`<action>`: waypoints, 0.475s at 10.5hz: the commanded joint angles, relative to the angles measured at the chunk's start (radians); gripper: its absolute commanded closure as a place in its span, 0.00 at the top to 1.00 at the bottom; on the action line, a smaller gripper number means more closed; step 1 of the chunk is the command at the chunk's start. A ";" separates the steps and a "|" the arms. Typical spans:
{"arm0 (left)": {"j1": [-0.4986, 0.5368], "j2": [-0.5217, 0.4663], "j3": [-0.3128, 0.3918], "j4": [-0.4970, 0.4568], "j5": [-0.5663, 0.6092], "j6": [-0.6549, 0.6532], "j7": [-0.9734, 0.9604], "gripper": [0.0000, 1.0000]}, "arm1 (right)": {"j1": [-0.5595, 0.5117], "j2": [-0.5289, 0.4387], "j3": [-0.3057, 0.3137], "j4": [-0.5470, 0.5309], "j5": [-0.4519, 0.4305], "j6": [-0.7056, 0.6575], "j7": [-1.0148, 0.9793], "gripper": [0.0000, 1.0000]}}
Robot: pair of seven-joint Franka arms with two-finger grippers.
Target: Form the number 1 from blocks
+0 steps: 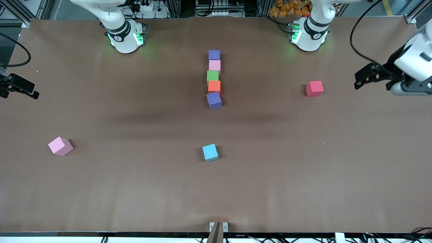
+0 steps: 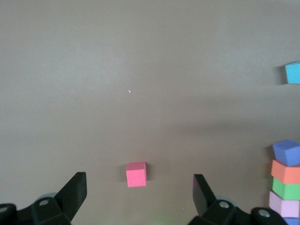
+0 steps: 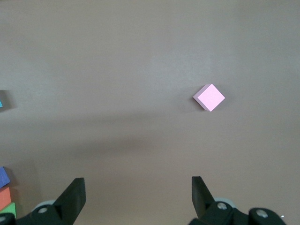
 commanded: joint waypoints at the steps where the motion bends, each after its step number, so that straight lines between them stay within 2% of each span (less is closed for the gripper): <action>1: 0.004 -0.041 -0.003 0.010 -0.026 -0.036 0.023 1.00 | -0.001 0.000 0.006 0.009 -0.017 0.010 -0.012 1.00; 5: 0.004 -0.040 -0.004 0.010 -0.015 -0.048 0.023 1.00 | -0.002 0.000 0.005 0.009 -0.019 0.002 -0.018 1.00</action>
